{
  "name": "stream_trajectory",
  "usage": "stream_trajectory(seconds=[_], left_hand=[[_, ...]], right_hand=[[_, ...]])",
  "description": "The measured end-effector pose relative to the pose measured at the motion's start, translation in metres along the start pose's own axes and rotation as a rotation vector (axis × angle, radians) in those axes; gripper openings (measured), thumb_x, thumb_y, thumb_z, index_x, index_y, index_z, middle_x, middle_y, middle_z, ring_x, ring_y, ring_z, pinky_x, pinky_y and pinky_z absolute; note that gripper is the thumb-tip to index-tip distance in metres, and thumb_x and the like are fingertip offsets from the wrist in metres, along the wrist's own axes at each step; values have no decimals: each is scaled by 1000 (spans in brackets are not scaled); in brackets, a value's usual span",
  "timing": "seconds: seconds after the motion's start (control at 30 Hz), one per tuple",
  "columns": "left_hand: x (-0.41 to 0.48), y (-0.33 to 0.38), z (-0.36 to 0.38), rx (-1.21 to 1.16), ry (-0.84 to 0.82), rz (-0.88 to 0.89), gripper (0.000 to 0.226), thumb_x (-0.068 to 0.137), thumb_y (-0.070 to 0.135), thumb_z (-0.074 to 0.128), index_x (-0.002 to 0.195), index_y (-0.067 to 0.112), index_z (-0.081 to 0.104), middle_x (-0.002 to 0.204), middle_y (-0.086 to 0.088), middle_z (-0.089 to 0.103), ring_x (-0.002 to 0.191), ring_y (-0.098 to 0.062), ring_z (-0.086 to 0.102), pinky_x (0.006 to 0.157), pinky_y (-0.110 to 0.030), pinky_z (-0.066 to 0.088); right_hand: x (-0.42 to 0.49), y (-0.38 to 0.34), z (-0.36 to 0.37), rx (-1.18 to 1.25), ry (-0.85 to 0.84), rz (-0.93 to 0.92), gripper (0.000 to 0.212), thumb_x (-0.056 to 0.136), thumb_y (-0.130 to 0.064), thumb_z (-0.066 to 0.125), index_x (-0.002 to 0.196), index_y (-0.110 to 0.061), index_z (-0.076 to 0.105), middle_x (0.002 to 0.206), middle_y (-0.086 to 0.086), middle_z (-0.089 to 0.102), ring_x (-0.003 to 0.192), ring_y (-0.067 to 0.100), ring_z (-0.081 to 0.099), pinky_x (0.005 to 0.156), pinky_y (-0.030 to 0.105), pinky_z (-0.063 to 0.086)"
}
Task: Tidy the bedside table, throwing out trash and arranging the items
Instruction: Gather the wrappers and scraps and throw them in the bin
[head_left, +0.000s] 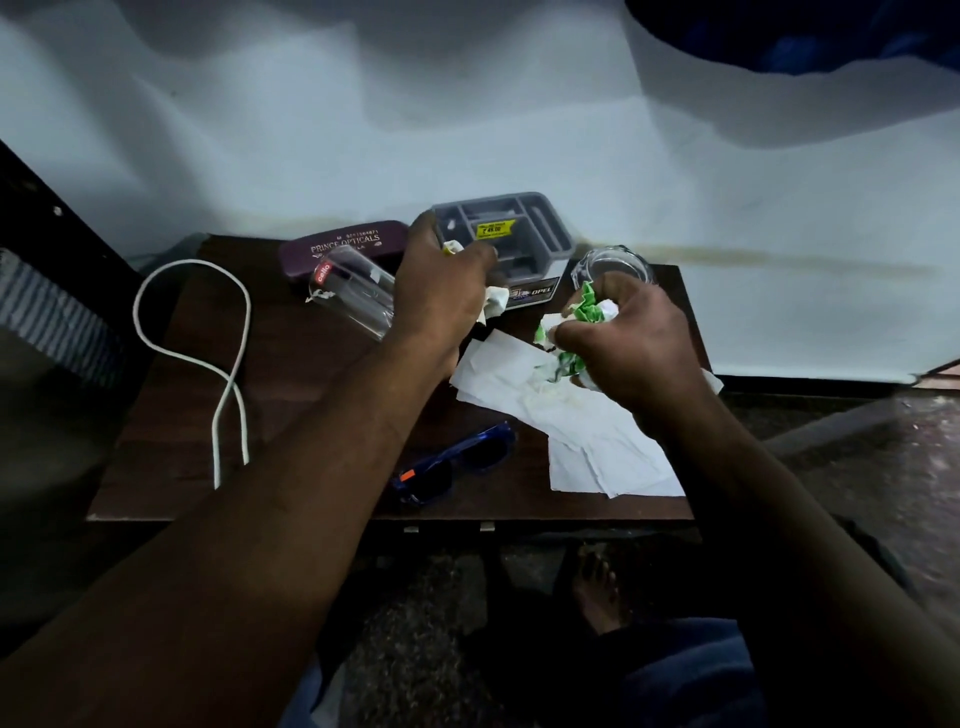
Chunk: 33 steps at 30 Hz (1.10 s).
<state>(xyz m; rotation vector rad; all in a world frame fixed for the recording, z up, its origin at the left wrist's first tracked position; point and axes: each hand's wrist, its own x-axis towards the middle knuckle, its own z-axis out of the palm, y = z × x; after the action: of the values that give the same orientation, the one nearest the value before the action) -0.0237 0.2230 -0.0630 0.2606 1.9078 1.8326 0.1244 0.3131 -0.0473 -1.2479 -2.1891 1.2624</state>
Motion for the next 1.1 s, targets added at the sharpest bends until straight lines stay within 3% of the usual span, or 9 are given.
stream_trajectory(seconds=[0.07, 0.17, 0.3, 0.37, 0.5, 0.6, 0.73, 0.97, 1.1], left_hand=[[-4, 4, -3, 15, 7, 38, 35, 89, 12, 67, 102, 42, 54, 105, 11, 67, 77, 4, 71, 49, -11, 49], [-11, 7, -13, 93, 30, 45, 33, 90, 15, 68, 113, 35, 56, 102, 10, 67, 75, -8, 75, 47, -18, 52], [-15, 12, -38, 211, 72, 67, 33, 84, 18, 69, 116, 24, 63, 106, 1, 72, 87, -25, 76, 72, -43, 65], [-16, 15, -57, 280, 85, 82, 26, 80, 19, 68, 105, 27, 65, 100, 0, 73, 87, -26, 75, 78, -48, 63], [-9, 15, -109, 544, 189, 163, 12, 79, 26, 69, 91, 26, 67, 83, 9, 68, 81, -21, 72, 74, -42, 63], [2, 7, -146, 711, 179, 121, 26, 81, 25, 71, 107, 24, 69, 102, -2, 73, 93, -30, 72, 85, -43, 60], [8, -8, -169, 937, -2, -16, 57, 82, 19, 74, 137, 21, 59, 125, -11, 69, 113, -32, 66, 93, -31, 51], [16, -10, -172, 1233, -130, -7, 36, 84, 21, 68, 116, 6, 65, 128, -18, 62, 116, -37, 63, 93, -39, 53], [22, -17, -171, 1329, -279, 5, 48, 87, 16, 62, 134, 11, 60, 160, -10, 38, 144, -28, 45, 112, -42, 44]], right_hand=[[0, -1, 1, 3, -8, -16, 28, 77, -17, 86, 102, -28, 78, 91, -4, 77, 72, 13, 76, 66, 47, 67], [-3, -5, 8, 3, -47, -17, 22, 77, -29, 91, 95, -34, 80, 88, -6, 77, 78, 15, 77, 69, 49, 67], [-8, -13, 21, -4, -89, -35, 26, 70, -52, 93, 75, -36, 73, 74, -16, 75, 69, 3, 73, 60, 33, 61], [-11, -18, 29, -25, -120, -41, 28, 70, -55, 92, 77, -35, 74, 72, -21, 75, 69, 1, 73, 59, 30, 60], [-16, -28, 48, -91, -141, -55, 36, 73, -46, 89, 98, -22, 79, 87, -3, 79, 82, 21, 76, 77, 48, 65], [-16, -32, 60, -188, -118, -108, 40, 76, -44, 86, 109, -23, 76, 97, 0, 78, 92, 24, 74, 86, 47, 62], [-17, -34, 74, -261, -114, -190, 23, 78, -30, 80, 100, -32, 73, 94, -10, 73, 86, 17, 70, 83, 43, 61], [-9, -42, 92, -354, -258, -245, 9, 81, -26, 79, 84, -35, 77, 84, -8, 77, 81, 14, 71, 80, 34, 59], [-12, -41, 96, -438, -328, -279, 13, 81, -28, 81, 85, -39, 75, 91, -8, 75, 82, 16, 66, 75, 30, 52]])
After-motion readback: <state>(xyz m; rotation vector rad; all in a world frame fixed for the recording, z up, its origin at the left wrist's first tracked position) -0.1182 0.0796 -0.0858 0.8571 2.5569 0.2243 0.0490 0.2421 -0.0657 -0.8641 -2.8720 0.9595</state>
